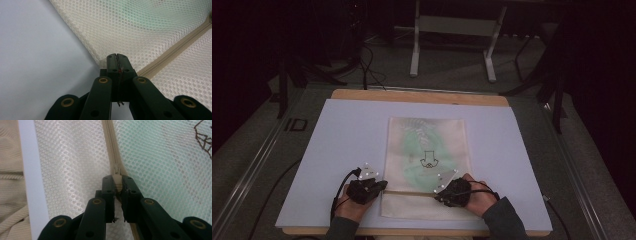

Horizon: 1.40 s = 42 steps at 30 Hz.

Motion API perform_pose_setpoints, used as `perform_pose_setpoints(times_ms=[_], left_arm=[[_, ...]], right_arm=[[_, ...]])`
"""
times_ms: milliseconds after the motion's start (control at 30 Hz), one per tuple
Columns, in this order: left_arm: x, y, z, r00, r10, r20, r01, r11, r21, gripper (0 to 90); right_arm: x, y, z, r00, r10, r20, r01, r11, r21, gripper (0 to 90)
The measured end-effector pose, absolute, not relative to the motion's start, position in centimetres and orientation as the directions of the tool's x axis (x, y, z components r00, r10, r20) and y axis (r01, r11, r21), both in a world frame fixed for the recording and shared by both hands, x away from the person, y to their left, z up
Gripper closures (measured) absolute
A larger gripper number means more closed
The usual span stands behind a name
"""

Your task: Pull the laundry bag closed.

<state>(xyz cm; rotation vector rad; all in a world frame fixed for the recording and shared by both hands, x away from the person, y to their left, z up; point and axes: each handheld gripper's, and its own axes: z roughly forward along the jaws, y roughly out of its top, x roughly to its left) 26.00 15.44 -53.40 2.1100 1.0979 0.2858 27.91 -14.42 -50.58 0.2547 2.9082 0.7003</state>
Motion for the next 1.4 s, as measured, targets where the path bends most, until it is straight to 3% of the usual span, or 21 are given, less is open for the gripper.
perform_pose_setpoints(times_ms=[1400], left_arm=[[26.0,15.4,-53.4,0.612,0.781,-0.126,0.618,-0.372,0.692,89.0]], right_arm=[[27.8,-17.6,-50.2,-0.965,0.254,-0.066,0.196,0.864,0.464,82.2]])
